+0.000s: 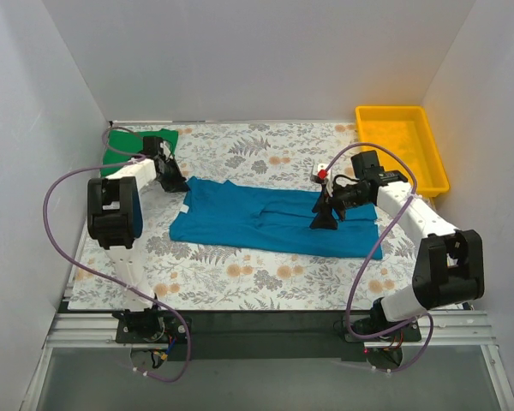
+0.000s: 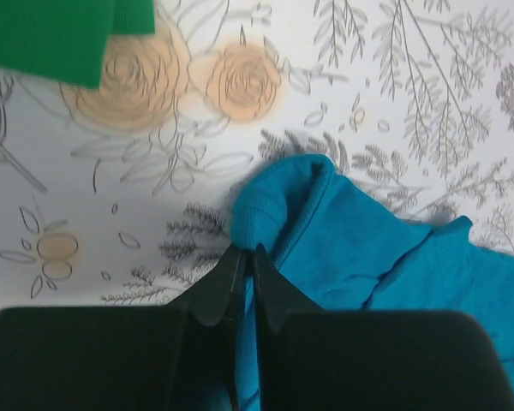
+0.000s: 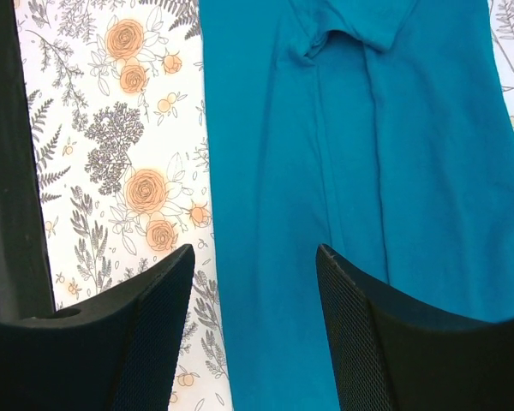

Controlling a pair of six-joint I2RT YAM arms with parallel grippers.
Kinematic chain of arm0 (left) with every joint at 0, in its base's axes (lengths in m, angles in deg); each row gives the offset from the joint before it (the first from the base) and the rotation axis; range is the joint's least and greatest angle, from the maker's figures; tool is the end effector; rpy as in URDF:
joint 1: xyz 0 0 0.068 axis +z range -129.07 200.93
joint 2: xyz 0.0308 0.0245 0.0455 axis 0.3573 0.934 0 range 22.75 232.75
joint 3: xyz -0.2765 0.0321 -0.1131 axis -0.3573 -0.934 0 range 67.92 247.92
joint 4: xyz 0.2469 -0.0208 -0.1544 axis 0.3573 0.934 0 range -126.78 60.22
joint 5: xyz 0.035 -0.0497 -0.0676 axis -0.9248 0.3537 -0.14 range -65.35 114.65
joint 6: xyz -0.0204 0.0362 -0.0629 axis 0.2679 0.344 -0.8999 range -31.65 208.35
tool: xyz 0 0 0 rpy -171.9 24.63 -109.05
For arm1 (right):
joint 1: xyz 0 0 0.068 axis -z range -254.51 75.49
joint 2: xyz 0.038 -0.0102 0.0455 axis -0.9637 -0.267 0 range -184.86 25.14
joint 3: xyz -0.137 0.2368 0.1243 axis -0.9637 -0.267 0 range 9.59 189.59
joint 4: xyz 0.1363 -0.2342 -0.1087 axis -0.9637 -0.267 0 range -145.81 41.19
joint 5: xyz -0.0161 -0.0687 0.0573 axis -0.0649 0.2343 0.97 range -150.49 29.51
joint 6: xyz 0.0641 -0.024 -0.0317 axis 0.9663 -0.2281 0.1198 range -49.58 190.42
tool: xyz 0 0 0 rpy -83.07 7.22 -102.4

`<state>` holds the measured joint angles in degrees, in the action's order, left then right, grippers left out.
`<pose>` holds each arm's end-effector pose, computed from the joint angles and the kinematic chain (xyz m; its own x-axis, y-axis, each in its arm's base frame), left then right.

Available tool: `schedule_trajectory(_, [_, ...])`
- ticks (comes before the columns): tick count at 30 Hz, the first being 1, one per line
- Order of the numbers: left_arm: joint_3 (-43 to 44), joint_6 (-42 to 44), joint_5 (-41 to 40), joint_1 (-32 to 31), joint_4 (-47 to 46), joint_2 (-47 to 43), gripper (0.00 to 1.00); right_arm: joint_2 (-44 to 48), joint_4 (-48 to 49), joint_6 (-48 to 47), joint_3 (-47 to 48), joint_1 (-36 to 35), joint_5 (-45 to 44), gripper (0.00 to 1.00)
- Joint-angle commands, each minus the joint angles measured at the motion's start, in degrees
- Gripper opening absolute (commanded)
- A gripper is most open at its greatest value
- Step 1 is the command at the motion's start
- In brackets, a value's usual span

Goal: Fold and stack the t-shirts
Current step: Fold the tshirt

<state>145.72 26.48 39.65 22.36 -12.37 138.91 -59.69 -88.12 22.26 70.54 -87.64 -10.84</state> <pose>0.4659 -0.0049 0.1305 -0.5023 -0.8646 -0.0127 -0.7394 0.4371 -0.5121 0.3040 0.1207 0.2446 -0.2209 -0.5467 -0.8076 -0.9689 0.2175 0.1179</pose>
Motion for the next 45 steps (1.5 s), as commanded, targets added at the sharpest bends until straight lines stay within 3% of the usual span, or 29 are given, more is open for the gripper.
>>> schedule_trajectory(1, [10.5,1.1,-6.1,-0.6,4.3,3.8,0.0,2.1,0.5,-0.1,-0.6,0.6,2.4,0.65])
schedule_trajectory(4, [19.7,1.0,-7.1,-3.0,8.8,10.5,0.0,2.0,0.4,-0.2,-0.7,0.7,1.5,0.65])
schedule_trajectory(9, [45.7,0.0,-6.4,-4.8,14.8,26.0,0.0,1.3,0.5,-0.2,-0.9,0.6,0.9,0.65])
schedule_trajectory(14, [53.1,-7.7,-1.3,-5.2,7.3,33.9,0.0,0.3,1.0,0.5,-0.9,0.7,0.3,0.64])
schedule_trajectory(17, [58.9,-13.2,2.0,-5.6,2.6,36.4,0.13,-0.2,3.4,1.9,-2.0,0.6,-2.4,0.64])
schedule_trajectory(18, [59.8,-13.8,2.0,-5.8,1.4,36.2,0.32,-0.4,4.5,2.2,-2.2,0.5,-3.1,0.64])
schedule_trajectory(19, [61.3,-14.2,1.5,-5.9,0.6,35.9,0.37,-0.5,5.1,2.4,-2.8,0.3,-4.6,0.64])
schedule_trajectory(22, [61.6,-13.3,-0.4,-5.4,-0.7,31.7,0.46,-1.0,8.0,2.6,-2.9,-2.2,-8.1,0.65])
schedule_trajectory(23, [60.8,-12.9,-1.4,-5.0,-0.7,28.3,0.47,-1.9,9.4,4.3,-2.1,-3.4,-13.6,0.66])
schedule_trajectory(28, [41.0,-5.5,-7.5,-3.5,-5.7,8.8,0.56,-11.6,16.9,19.6,10.4,-5.0,-24.1,0.71])
schedule_trajectory(29, [30.5,-3.9,-9.1,-3.3,-7.1,0.6,0.6,-17.1,17.1,22.6,17.1,-4.9,-24.8,0.73])
schedule_trajectory(31, [19.3,-2.2,-10.0,-2.1,-10.6,-8.4,0.67,-25.8,15.2,29.1,25.1,-4.5,-21.8,0.73])
schedule_trajectory(32, [9.0,-2.3,-10.6,-1.5,-11.6,-17.2,0.78,-28.3,15.1,31.8,28.0,-4.2,-21.5,0.73])
schedule_trajectory(36, [-14.7,-3.2,-7.4,4.6,-14.6,-39.0,0.94,-40.2,14.4,42.2,47.4,-2.9,-19.1,0.74])
schedule_trajectory(38, [-21.6,-3.1,-7.6,4.7,-13.4,-50.6,0.98,-47.7,11.6,44.7,54.3,-2.6,-16.3,0.74])
schedule_trajectory(41, [-29.7,-5.7,-3.8,5.0,-9.4,-60.7,0.98,-53.1,11.1,46.2,60.8,-2.8,-14.4,0.74])
schedule_trajectory(45, [-35.8,-9.1,0.7,5.1,-5.5,-66.1,0.97,-55.6,11.1,45.8,62.1,-3.2,-16.4,0.73])
